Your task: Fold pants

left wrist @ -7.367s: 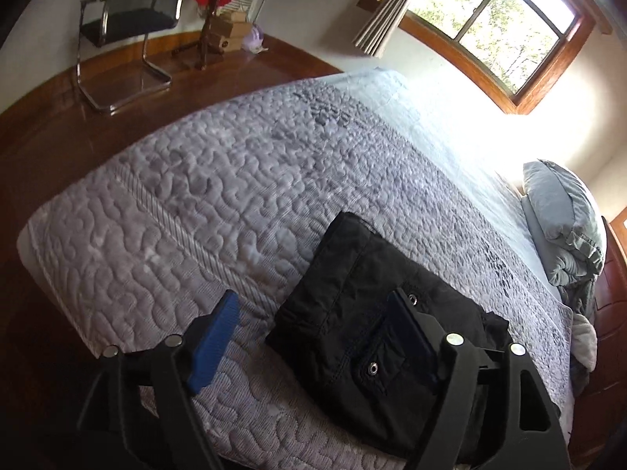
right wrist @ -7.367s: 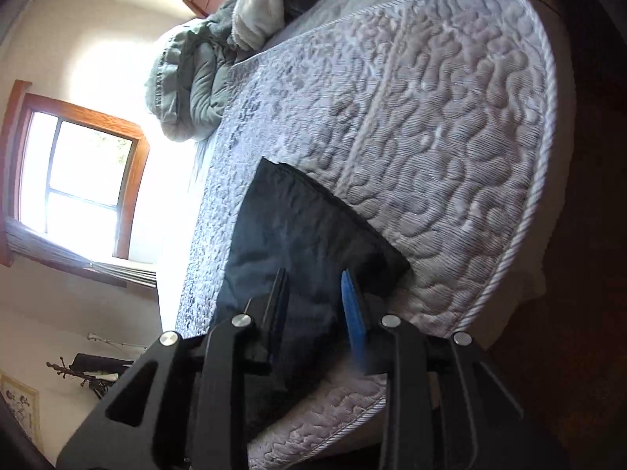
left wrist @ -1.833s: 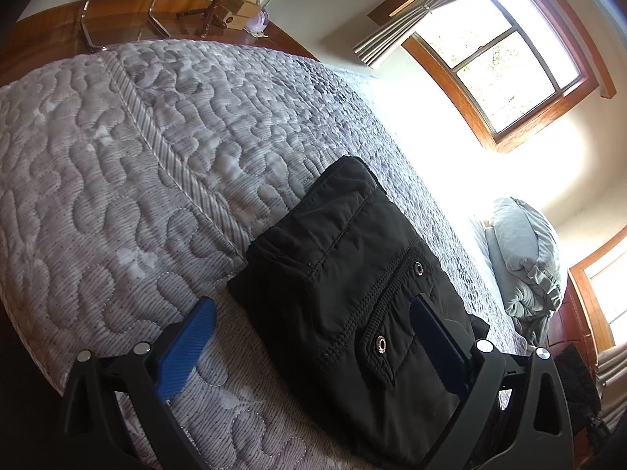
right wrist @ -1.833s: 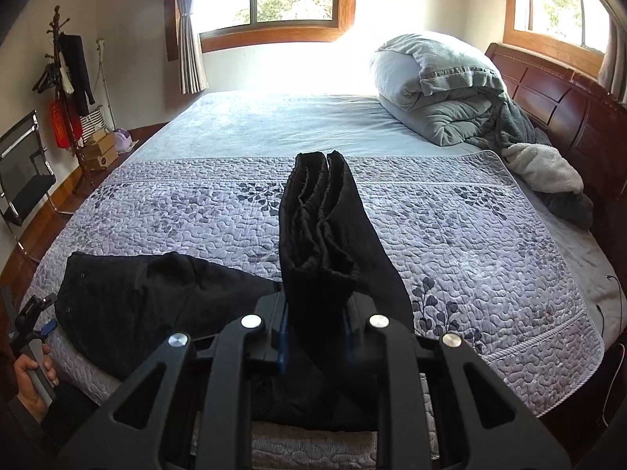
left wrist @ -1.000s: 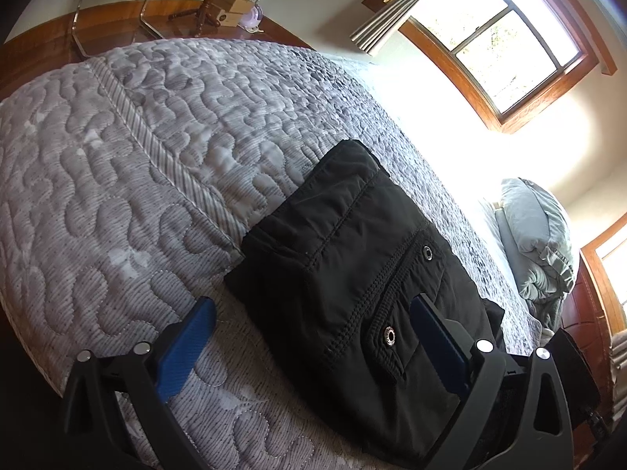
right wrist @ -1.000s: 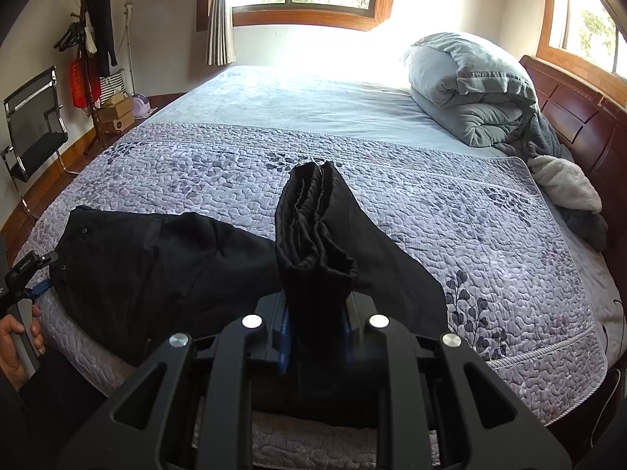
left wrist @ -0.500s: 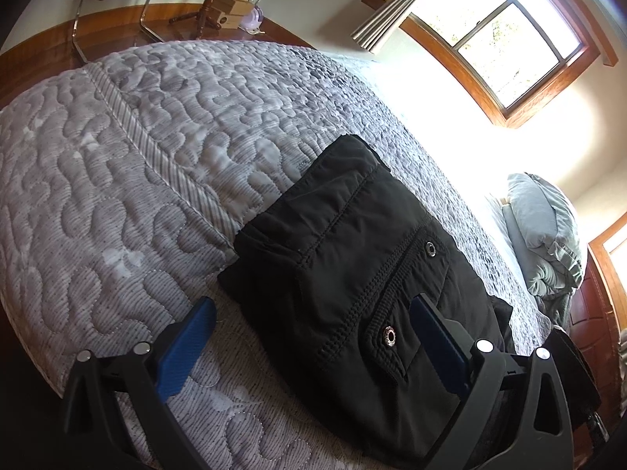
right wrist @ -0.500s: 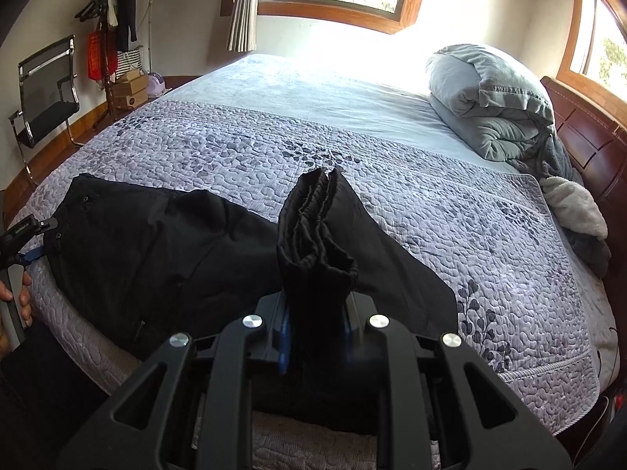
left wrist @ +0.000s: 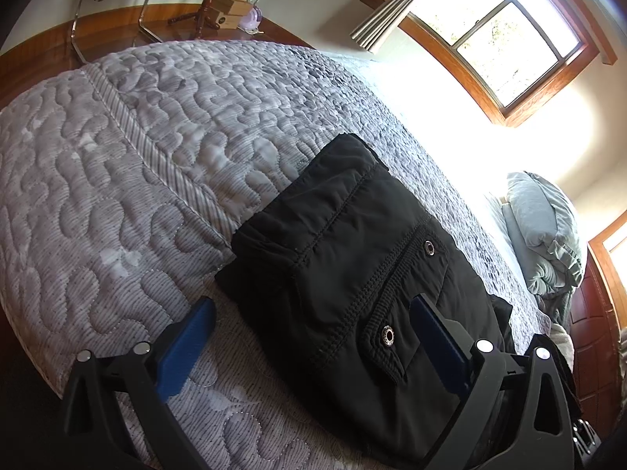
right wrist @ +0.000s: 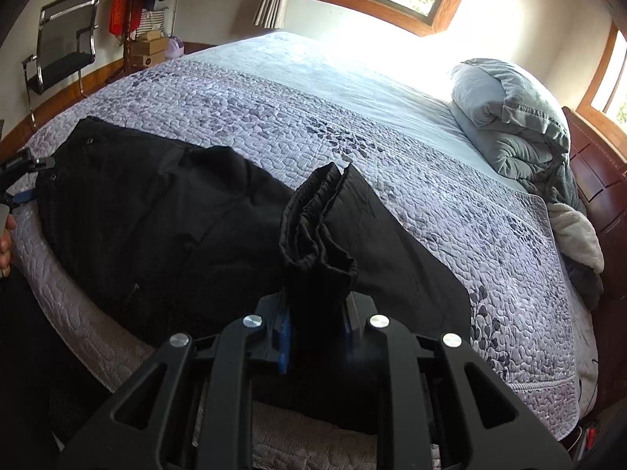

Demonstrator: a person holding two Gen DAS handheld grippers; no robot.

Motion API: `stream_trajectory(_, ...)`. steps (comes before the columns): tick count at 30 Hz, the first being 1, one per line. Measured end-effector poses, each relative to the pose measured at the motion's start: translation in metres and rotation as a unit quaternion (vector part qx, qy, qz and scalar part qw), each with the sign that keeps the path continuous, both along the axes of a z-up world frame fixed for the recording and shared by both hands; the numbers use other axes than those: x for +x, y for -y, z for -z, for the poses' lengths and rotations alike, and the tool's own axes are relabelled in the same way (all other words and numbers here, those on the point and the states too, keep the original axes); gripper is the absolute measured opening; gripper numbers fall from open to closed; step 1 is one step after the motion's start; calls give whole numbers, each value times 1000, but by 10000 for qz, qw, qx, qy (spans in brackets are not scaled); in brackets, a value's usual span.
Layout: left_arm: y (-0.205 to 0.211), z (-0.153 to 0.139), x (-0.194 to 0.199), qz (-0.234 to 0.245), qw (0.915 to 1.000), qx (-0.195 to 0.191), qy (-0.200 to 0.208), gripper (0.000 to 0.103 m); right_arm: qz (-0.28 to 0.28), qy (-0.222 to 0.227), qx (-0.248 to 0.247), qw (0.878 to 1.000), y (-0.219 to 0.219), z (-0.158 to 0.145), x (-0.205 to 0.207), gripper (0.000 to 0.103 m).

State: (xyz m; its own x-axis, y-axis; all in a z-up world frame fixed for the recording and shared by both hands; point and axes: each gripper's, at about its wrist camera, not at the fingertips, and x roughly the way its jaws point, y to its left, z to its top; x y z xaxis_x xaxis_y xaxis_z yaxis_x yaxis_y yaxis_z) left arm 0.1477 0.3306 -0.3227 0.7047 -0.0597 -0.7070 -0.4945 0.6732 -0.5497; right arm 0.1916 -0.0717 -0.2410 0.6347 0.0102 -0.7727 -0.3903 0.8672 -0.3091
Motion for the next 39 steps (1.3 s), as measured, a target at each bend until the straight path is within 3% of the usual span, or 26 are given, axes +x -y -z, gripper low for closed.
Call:
stream_trajectory(17, 6, 0, 8, 91, 10000, 13, -2, 99, -814, -121, -1340, 9876, -42, 75, -20, 19)
stream_trajectory(20, 6, 1, 8, 88, 10000, 11, -9, 99, -927, -213, -1414, 9854, -44, 86, -22, 28)
stream_trajectory(25, 9, 1, 11, 108, 9999, 42, -57, 99, -1203, -465, -1036, 9862, -41, 75, -32, 51)
stream_trajectory(28, 10, 2, 12, 112, 9999, 13, -49, 99, -1305, -997, 218, 9862, -23, 34, -28, 71)
stream_trajectory(30, 10, 2, 12, 95, 9999, -26, -32, 99, -1149, -1107, 960, 9825, -10, 8, -19, 72)
stream_trajectory(32, 10, 3, 11, 74, 10000, -58, -15, 99, -769, -900, 1265, 9849, 7, -8, -2, 71)
stream_trajectory(34, 10, 4, 9, 63, 9999, -94, -3, 99, -124, -782, 1222, 9893, 25, -4, 21, 63)
stream_trajectory(36, 10, 4, 8, 72, 9999, -127, 0, 99, 305, -1042, 1181, 9870, 36, 15, 40, 59)
stream_trajectory(39, 10, 5, 6, 77, 9998, -195, 31, 99, 222, -1428, 692, 9871, 27, 53, 43, 58)
